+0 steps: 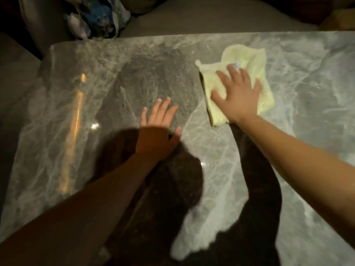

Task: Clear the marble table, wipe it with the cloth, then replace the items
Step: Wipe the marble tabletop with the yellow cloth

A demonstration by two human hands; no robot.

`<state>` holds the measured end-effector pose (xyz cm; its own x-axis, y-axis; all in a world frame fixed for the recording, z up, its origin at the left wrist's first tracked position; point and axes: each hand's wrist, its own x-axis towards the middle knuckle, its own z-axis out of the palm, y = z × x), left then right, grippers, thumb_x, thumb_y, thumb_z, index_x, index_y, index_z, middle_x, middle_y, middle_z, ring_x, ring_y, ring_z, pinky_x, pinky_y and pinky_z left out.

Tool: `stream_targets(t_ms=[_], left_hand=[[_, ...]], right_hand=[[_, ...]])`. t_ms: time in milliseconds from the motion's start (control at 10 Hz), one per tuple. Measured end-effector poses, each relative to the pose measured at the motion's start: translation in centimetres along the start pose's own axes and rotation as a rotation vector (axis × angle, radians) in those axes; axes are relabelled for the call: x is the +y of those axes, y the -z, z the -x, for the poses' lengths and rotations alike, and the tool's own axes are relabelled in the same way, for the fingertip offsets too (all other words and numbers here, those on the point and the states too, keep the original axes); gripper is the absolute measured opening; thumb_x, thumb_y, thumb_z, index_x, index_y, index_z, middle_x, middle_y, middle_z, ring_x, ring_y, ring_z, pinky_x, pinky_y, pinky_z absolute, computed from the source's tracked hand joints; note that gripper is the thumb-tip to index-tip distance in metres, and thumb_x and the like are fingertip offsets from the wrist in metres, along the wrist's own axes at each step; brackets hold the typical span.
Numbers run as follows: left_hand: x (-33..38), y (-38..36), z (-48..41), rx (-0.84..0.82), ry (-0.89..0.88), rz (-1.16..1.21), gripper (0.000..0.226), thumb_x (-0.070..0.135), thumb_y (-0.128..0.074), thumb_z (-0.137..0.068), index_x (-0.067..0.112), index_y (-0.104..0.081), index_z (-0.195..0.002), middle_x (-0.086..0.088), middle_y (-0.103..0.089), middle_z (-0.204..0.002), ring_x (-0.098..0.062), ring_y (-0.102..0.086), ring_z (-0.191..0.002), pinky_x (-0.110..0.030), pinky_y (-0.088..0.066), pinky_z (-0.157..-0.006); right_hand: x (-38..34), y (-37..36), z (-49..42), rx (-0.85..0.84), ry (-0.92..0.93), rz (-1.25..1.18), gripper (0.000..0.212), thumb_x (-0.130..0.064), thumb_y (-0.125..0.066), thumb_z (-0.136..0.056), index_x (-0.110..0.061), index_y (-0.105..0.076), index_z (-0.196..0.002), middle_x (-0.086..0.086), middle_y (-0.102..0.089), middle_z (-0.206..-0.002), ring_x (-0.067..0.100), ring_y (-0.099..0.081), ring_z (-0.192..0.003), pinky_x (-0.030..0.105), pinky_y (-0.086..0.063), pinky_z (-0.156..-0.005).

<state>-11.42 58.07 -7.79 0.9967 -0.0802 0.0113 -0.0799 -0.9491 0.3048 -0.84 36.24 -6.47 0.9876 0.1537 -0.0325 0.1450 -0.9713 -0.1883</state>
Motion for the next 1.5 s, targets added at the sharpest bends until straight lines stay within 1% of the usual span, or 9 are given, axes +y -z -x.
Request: stream_targets(t_ms=[300,400,500,600,700,800,900,1100,1500], left_hand=[[0.4,0.2,0.3,-0.006,0.003,-0.012,0.061,0.042,-0.038,-0.086,0.021,-0.035,-0.143,-0.001,-0.024,-0.157,-0.020,-0.013,-0.147,-0.046,-0.008,-0.117],[1.8,0.1,0.3,0.017,0.117,0.024,0.062,0.035,-0.039,-0.083,0.019,-0.036,-0.142,-0.002,-0.023,-0.157,-0.022,-0.013,-0.147,-0.050,-0.008,-0.116],[4.9,-0.6,-0.1,0.045,0.276,0.092,0.057,0.024,-0.043,-0.084,0.019,-0.037,-0.141,-0.005,-0.018,-0.158,-0.025,-0.007,-0.147,-0.053,-0.001,-0.116],[7.9,-1.3,-0.9,0.041,0.279,0.115,0.059,0.031,-0.039,-0.080,0.023,-0.040,-0.138,-0.003,-0.018,-0.158,-0.024,-0.006,-0.148,-0.055,0.004,-0.115],[11.8,-2.1,-2.2,0.009,0.162,0.088,0.058,0.036,-0.038,-0.082,0.026,-0.040,-0.139,0.001,-0.020,-0.158,-0.022,-0.006,-0.148,-0.054,0.004,-0.114],[15.3,-2.7,-4.1,0.016,0.101,0.129,0.056,0.038,-0.038,-0.085,0.027,-0.038,-0.140,0.005,-0.021,-0.157,-0.019,-0.007,-0.148,-0.052,0.004,-0.115],[17.0,-3.9,-6.1,0.027,0.130,0.144,0.052,0.036,-0.040,-0.090,0.028,-0.038,-0.142,0.005,-0.023,-0.157,-0.017,-0.008,-0.148,-0.051,0.003,-0.116],[18.4,-6.2,-6.6,-0.035,0.144,-0.191,0.070,0.059,-0.032,-0.085,0.028,-0.025,-0.147,-0.003,-0.017,-0.159,-0.027,-0.015,-0.146,-0.060,-0.010,-0.112],[18.7,-6.2,-6.6,0.008,0.155,-0.146,0.074,0.064,-0.033,-0.084,0.029,-0.024,-0.147,-0.001,-0.016,-0.159,-0.027,-0.009,-0.147,-0.061,-0.005,-0.113]], right_hand=[[1.8,0.8,20.1,-0.111,0.010,0.004,0.064,-0.057,-0.040,-0.087,-0.037,-0.031,-0.147,-0.002,-0.020,-0.159,0.030,-0.015,-0.146,0.069,-0.017,-0.105],[2.7,1.1,25.6,-0.189,0.013,0.002,0.083,-0.045,-0.065,-0.075,-0.035,-0.027,-0.148,-0.001,-0.017,-0.160,0.032,-0.013,-0.147,0.071,-0.019,-0.104],[4.2,2.0,28.5,-0.116,0.070,-0.150,0.083,-0.048,-0.063,-0.078,-0.052,-0.014,-0.144,-0.018,-0.011,-0.159,0.024,-0.007,-0.148,0.064,-0.006,-0.111],[5.3,3.3,28.4,-0.139,-0.012,-0.647,0.084,-0.056,-0.071,-0.072,-0.068,-0.017,-0.135,-0.029,-0.021,-0.153,0.016,-0.025,-0.144,0.057,-0.003,-0.117],[6.7,1.1,27.5,-0.149,-0.183,-1.812,0.066,-0.063,-0.045,-0.090,-0.043,-0.020,-0.147,-0.007,-0.016,-0.158,0.021,-0.013,-0.146,0.052,0.007,-0.117],[9.6,0.4,22.8,0.056,0.103,-1.399,0.057,-0.056,-0.020,-0.099,-0.031,-0.019,-0.150,0.004,-0.019,-0.159,0.030,-0.011,-0.147,0.048,0.009,-0.117],[12.4,0.0,17.4,0.086,0.157,-0.121,0.045,-0.046,-0.034,-0.097,-0.040,-0.036,-0.141,-0.010,-0.031,-0.154,0.021,-0.023,-0.145,0.050,-0.001,-0.113],[18.0,3.1,1.1,0.049,0.066,-0.135,0.045,-0.047,-0.034,-0.097,-0.031,-0.048,-0.137,-0.009,-0.038,-0.151,0.019,-0.027,-0.143,0.057,-0.013,-0.110],[21.6,4.9,-12.6,0.048,-0.006,-0.070,0.058,-0.051,-0.027,-0.094,-0.027,-0.034,-0.146,-0.003,-0.027,-0.157,0.022,-0.015,-0.147,0.057,-0.006,-0.114]])
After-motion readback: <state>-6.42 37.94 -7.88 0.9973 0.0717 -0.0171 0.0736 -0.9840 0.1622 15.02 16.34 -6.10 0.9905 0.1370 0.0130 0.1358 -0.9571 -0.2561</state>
